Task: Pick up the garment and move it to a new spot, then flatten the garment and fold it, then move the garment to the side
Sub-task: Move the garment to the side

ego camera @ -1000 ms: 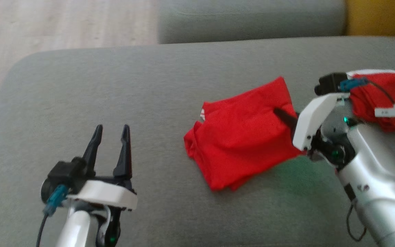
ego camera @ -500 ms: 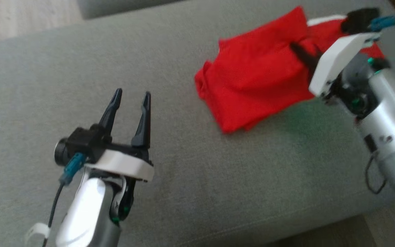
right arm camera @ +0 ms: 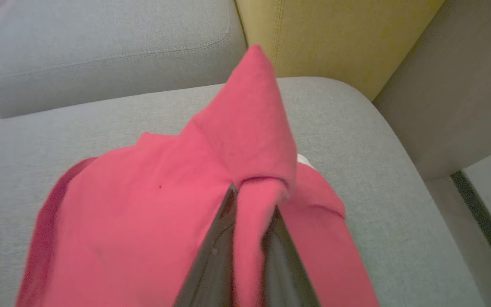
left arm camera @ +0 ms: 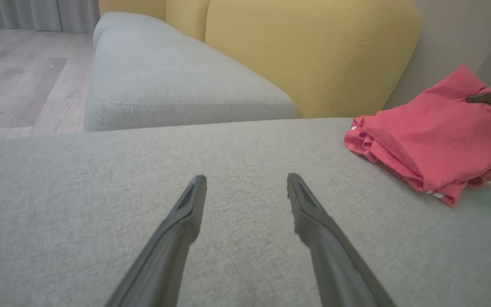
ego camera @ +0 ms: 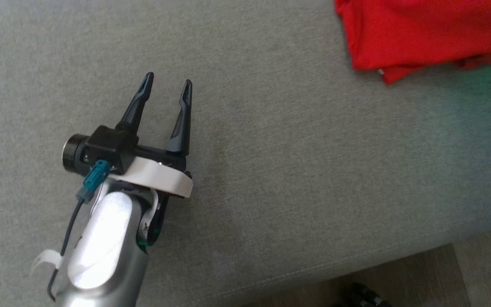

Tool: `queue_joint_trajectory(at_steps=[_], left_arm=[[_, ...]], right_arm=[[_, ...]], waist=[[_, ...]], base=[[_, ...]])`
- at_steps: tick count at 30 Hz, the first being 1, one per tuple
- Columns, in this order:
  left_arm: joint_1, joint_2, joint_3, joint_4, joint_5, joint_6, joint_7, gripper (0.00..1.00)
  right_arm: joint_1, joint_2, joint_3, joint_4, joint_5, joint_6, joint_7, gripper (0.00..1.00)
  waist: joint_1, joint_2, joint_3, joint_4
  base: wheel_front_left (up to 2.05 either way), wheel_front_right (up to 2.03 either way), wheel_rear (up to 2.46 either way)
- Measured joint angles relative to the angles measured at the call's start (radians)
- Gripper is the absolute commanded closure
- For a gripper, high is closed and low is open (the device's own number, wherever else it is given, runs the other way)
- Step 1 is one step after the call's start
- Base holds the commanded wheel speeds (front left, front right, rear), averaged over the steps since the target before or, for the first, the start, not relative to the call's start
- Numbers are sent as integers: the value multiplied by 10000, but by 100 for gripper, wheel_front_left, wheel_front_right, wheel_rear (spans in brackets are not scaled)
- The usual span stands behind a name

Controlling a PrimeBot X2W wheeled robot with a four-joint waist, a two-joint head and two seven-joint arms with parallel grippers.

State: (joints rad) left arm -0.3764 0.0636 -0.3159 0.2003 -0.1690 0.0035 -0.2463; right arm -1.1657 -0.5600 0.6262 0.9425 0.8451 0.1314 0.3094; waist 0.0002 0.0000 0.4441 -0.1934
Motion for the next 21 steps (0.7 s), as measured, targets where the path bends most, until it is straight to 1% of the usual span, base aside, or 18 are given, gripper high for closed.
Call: queue_joint_trajectory(at_steps=[1, 2, 3, 4, 7, 11, 13, 17, 21], left_arm=[[0, 17, 4, -4, 2, 12, 2, 0], [0, 31, 8, -8, 2, 23, 19, 0], [-4, 50, 8, -10, 2, 50, 35, 0], [-4, 50, 8, -10, 2, 50, 35, 0], [-55, 100, 10, -17, 2, 65, 40, 0], [-227, 128, 33, -15, -12, 73, 38, 0], [-219, 127, 58, -10, -17, 113, 25, 0], [-87, 128, 290, -12, -268, 234, -21, 0], [398, 180, 683, -44, -474, 322, -33, 0]], right_arm=[[-168, -17, 107, 228, -161, 0, -36, 100], [-300, -19, 207, 470, -328, 0, -82, 71], [-398, -17, 282, 713, -523, 0, -217, 18], [-398, -17, 282, 713, -523, 0, -217, 0], [-625, 23, 479, 1618, -1158, 0, -740, 0], [-1010, 173, 541, 2991, -2337, 0, -2084, 0], [-1128, 267, 531, 3277, -2692, 0, -2663, 0], [-1141, 552, 506, 3463, -3287, 0, -3743, 0], [-1108, 855, 328, 3471, -3346, 0, -4886, 0]], waist=[[0, 0, 112, 42], [0, 0, 207, 78], [0, 0, 290, 113], [0, 0, 290, 113], [-1, 0, 427, 203], [-1, 0, 322, 265], [-2, 0, 144, 290], [-2, 0, -404, 349], [-3, 0, -1159, 441]], base=[[0, 0, 0], [0, 0, 0], [0, 0, 0], [0, 0, 0], [0, 0, 0], [0, 0, 0], [0, 0, 0], [0, 0, 0], [0, 0, 0]])
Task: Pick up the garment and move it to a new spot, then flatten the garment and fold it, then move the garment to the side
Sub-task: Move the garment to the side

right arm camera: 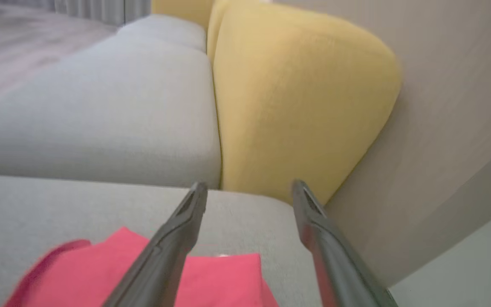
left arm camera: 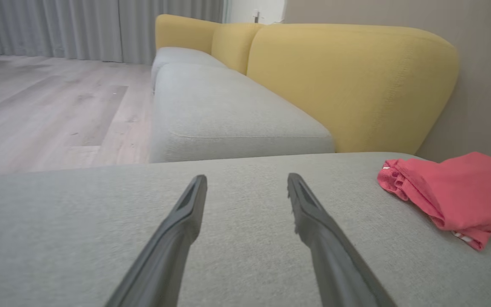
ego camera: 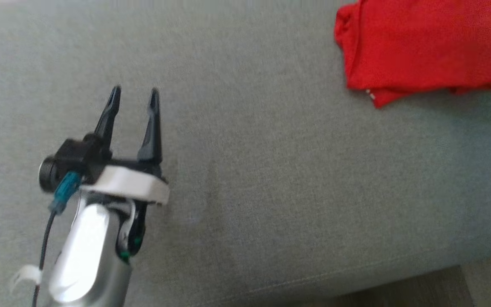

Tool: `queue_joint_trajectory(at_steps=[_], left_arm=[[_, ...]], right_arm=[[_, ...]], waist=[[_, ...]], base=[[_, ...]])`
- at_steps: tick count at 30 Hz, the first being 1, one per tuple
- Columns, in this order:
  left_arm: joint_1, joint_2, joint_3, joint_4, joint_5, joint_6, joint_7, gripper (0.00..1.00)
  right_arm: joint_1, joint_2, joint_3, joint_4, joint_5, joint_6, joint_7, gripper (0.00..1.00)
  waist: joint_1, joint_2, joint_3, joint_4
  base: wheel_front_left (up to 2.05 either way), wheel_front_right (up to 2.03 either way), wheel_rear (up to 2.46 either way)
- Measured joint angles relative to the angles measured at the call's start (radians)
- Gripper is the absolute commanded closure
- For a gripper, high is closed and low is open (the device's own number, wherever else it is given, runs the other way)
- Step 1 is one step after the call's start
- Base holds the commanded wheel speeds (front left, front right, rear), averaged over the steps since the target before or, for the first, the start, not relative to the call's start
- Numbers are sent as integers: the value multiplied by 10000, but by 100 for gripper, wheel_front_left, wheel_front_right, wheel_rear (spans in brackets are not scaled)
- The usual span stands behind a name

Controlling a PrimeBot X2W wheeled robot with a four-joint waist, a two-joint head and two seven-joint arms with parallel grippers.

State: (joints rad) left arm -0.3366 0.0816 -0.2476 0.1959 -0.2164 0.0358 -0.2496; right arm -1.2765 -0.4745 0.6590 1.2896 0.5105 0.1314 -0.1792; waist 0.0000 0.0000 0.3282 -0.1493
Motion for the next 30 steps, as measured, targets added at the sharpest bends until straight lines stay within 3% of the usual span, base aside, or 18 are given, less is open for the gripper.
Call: queue_joint_trajectory(at_steps=[5, 12, 20, 25, 30], left_arm=[[823, 115, 458, -12, -428, 96, 0, 0], [1897, 142, 1043, -219, -1411, 88, 249, 0], [2815, 255, 1080, -186, -1375, 349, 251, 0], [2918, 324, 1114, 121, -1104, 347, 77, 0], [2923, 378, 1193, 554, -646, 251, 2, 0]], right_arm=[[766, 272, -159, -807, 313, 0, -514, 0], [3111, 351, -594, -2890, 855, 0, -690, 0], [6938, 374, -3030, -6353, 128, 0, -713, 0], [9467, 1256, -4625, -8333, -988, 0, -715, 0], [11493, 2188, -5325, -9421, -1588, 0, -715, 0]], waist=[[0, 0, -1123, 177], [-1, 0, -2588, 492], [-1, 1, -3490, 1022], [-1, 1, -3665, 1346], [-1, 0, -3668, 1622]], base=[[0, 0, 0], [0, 0, 0], [0, 0, 0], [0, 0, 0], [0, 0, 0]])
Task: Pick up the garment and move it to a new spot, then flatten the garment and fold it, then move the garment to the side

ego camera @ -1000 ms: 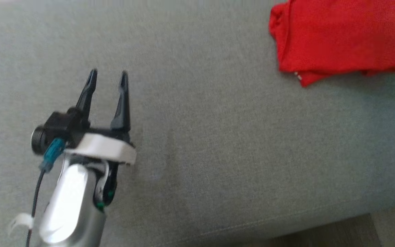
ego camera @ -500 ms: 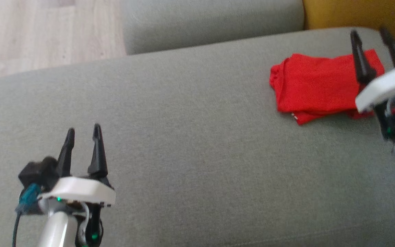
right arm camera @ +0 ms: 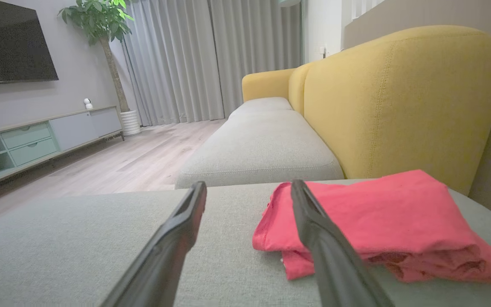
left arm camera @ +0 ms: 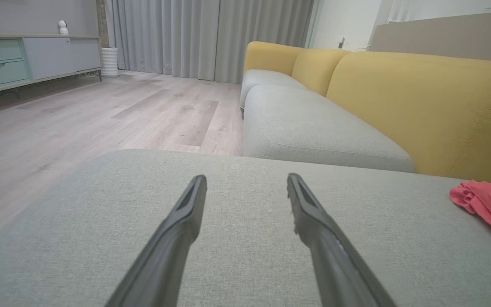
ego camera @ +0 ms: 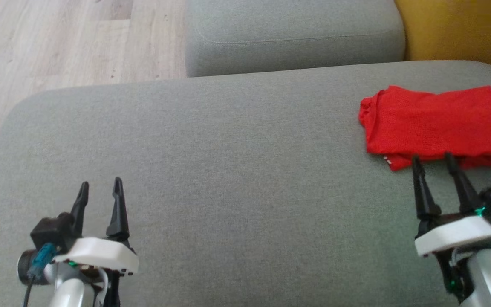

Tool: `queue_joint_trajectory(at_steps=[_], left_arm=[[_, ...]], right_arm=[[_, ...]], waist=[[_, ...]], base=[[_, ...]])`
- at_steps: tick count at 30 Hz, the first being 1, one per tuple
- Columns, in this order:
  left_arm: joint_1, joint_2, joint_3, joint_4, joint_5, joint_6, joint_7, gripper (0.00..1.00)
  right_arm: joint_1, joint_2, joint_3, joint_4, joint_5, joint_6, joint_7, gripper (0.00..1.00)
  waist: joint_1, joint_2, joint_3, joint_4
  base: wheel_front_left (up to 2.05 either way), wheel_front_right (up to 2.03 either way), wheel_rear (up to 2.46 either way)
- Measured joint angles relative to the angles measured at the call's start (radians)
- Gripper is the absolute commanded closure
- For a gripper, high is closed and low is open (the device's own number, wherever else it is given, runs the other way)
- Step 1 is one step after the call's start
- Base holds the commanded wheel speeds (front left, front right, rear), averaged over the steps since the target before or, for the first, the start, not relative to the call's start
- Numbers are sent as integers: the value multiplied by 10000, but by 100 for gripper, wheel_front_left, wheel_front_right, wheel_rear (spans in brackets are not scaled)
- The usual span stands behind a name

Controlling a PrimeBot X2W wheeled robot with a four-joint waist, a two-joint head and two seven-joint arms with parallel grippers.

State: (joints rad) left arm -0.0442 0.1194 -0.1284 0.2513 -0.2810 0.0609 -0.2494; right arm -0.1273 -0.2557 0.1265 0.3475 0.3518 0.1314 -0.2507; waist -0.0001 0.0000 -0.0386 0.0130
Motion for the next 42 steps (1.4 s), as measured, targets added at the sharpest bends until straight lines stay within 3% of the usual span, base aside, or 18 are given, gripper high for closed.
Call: queue_joint_trajectory(at_steps=[4, 21, 22, 28, 42], left_arm=[[-6, -40, 125, 40, 263, -136, 0, 0], [-79, -462, 527, 378, 725, -543, 0, 0], [-79, -462, 527, 378, 725, -543, 0, 100], [608, -621, 441, 1174, 631, -575, 119, 100], [576, -619, 508, 1087, -928, -698, 472, 100]], right_arm=[[135, 295, -201, -174, -265, 0, 0, 0], [-288, 523, 27, 357, -347, 0, 0, 0], [-288, 523, 27, 357, -347, 0, 0, 100], [458, 681, 86, 1108, -284, 0, 61, 100], [546, 871, -146, 947, 1170, 0, 491, 100]], waist=[[0, 0, 51, 56], [0, 0, 84, 5], [0, 0, 84, 5], [0, 0, 85, -1], [1, 0, 124, -15]], base=[[0, 0, 0], [0, 0, 0], [0, 0, 0], [0, 0, 0], [0, 0, 0]])
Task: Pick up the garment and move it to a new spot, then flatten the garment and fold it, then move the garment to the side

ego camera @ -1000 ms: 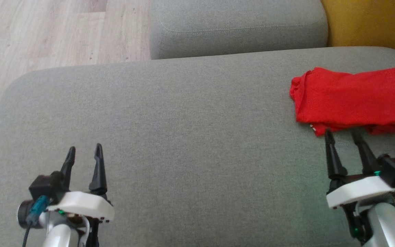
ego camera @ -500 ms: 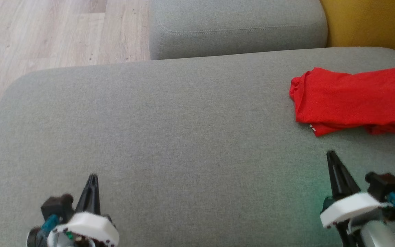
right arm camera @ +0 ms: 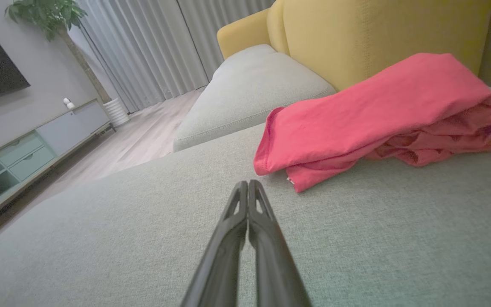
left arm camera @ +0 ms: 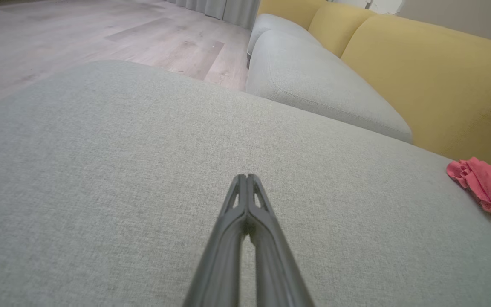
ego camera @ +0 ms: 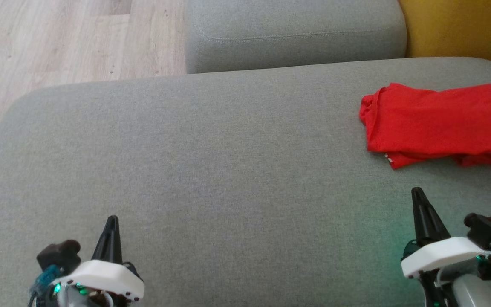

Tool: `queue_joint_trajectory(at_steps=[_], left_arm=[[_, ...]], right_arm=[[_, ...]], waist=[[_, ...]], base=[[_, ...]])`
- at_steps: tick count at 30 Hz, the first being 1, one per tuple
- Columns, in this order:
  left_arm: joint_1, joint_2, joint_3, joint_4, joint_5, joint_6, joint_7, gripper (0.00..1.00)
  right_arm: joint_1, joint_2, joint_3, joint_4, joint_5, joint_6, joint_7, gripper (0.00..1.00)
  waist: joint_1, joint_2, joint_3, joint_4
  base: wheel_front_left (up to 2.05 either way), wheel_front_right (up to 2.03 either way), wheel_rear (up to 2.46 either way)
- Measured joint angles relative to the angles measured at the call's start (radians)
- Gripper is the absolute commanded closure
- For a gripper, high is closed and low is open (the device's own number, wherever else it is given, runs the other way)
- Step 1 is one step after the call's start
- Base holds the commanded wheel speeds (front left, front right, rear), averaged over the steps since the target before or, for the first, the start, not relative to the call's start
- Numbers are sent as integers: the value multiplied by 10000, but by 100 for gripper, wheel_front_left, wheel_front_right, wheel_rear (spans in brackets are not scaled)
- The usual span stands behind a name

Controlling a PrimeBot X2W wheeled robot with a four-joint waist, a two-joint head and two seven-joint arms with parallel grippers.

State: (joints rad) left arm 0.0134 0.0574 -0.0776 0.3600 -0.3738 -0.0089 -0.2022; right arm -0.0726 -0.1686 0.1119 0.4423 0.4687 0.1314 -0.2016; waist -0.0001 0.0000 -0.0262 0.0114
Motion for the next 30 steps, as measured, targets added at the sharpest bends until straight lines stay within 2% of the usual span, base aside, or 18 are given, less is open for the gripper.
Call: queue_joint_trajectory(at_steps=[30], left_arm=[[-112, -19, 416, -178, -3325, -284, 874, 100]], right_arm=[[0, 309, -650, -424, 3064, 0, 830, 100]], waist=[[1, 0, 80, -31]], base=[[0, 0, 0]])
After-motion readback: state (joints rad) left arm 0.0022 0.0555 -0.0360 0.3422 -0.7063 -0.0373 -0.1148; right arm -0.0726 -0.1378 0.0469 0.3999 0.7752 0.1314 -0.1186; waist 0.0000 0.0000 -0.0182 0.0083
